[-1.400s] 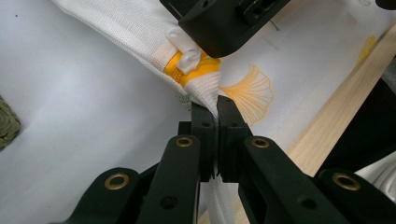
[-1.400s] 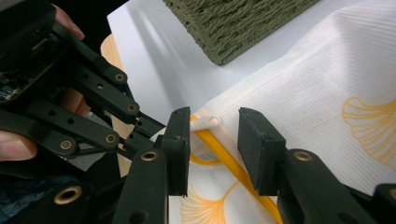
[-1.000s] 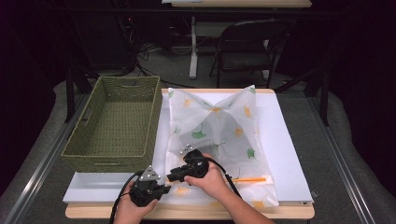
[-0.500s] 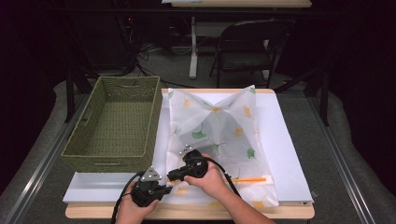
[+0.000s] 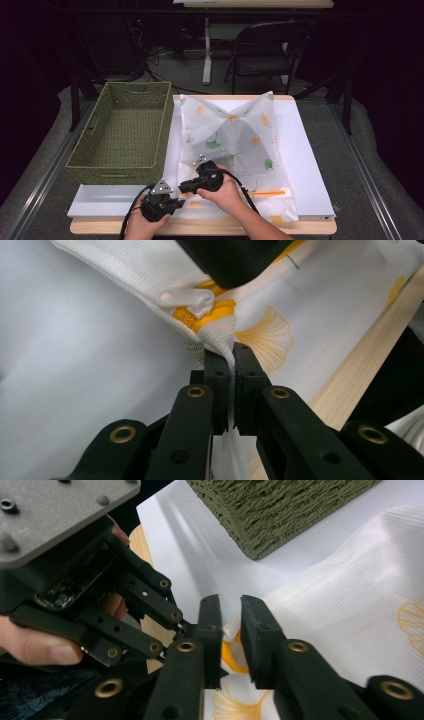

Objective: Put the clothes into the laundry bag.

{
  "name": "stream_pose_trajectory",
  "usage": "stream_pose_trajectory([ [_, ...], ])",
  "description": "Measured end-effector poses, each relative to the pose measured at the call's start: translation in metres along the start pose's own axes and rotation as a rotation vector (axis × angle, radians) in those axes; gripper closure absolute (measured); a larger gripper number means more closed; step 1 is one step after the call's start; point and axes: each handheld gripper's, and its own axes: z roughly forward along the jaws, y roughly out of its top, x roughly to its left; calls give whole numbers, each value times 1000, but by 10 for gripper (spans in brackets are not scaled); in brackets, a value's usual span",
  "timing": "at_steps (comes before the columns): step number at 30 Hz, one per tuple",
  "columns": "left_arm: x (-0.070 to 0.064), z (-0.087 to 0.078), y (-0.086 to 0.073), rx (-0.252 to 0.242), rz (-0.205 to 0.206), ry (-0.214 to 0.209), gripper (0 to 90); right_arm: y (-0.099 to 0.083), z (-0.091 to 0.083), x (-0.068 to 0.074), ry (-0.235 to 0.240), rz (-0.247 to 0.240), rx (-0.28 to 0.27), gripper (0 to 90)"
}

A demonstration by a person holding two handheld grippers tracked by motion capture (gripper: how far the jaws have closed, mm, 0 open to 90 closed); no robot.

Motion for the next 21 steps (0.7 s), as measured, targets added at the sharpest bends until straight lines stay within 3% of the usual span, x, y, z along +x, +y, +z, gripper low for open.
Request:
stream_pose_trajectory([
  [5, -2, 1, 2, -1, 12, 0, 882, 0, 7, -2, -26, 24, 6, 694],
  [9, -3, 3, 3, -5, 17, -5, 885, -2, 12, 0, -63, 5, 23, 694],
  [11, -5, 5, 4, -3, 19, -5, 885, -3, 15, 2, -97, -19, 35, 721],
  [14, -5, 6, 4, 0, 18, -10, 885, -3, 14, 5, -105, -35, 32, 807],
  [21, -5, 6, 2, -4, 10, -6, 885, -3, 6, 5, -76, -15, 3, 898],
])
